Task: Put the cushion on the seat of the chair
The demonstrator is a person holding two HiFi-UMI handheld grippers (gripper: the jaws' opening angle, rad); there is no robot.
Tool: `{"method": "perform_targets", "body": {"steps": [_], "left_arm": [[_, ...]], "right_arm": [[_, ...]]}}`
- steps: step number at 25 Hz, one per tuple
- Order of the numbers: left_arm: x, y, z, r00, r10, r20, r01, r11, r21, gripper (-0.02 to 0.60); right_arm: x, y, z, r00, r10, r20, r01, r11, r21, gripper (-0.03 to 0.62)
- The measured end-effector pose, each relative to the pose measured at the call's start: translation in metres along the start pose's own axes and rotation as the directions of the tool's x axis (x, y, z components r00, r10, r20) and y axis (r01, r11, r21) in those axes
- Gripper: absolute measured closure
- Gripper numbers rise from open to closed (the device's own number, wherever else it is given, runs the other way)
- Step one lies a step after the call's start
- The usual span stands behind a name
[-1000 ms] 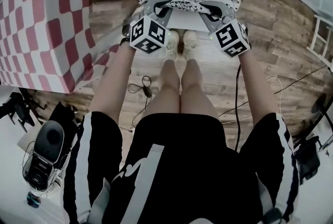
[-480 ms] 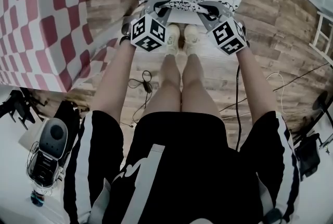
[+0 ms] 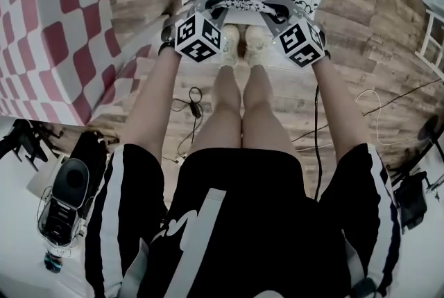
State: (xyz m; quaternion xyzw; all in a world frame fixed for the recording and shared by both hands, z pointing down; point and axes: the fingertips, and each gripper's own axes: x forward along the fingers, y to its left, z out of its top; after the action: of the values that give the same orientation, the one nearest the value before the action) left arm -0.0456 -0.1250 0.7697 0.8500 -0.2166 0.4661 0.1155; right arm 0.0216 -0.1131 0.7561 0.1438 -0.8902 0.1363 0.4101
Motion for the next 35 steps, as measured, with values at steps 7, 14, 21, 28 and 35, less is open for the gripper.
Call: {"method": "perform_targets", "body": {"steps": [7, 14, 21, 28, 35], "left_arm": [[0.015, -0.004, -0.009, 0.998, -0.05, -0.049, 0.05, 0.999, 0.015, 0.542], [0.018, -0.018, -0.016, 0.988, -0.128, -0.088, 0.13, 0.991, 0.024, 0.463], [0.014, -0.037, -0.027, 0.975, -0.176, -0.138, 0.183, 0.982, 0.039, 0.369], [0.01, -0.047, -0.031, 0.97, -0.193, -0.149, 0.203, 0.978, 0.053, 0.313], [0.004, -0.053, -0.03, 0.968, -0.198, -0.154, 0.209, 0.976, 0.055, 0.268]], "right_arm": [[0.012, -0.001, -0.014, 1.0, 0.001, -0.028, 0.0, 0.999, 0.041, 0.585], [0.016, 0.004, -0.02, 0.999, 0.026, -0.048, -0.023, 0.997, 0.069, 0.575], [0.019, 0.032, -0.027, 0.987, 0.136, -0.088, -0.128, 0.988, 0.082, 0.454], [0.023, 0.05, -0.037, 0.98, 0.145, -0.136, -0.14, 0.989, 0.046, 0.329], [0.018, 0.062, -0.035, 0.976, 0.172, -0.13, -0.163, 0.984, 0.074, 0.224]]}}
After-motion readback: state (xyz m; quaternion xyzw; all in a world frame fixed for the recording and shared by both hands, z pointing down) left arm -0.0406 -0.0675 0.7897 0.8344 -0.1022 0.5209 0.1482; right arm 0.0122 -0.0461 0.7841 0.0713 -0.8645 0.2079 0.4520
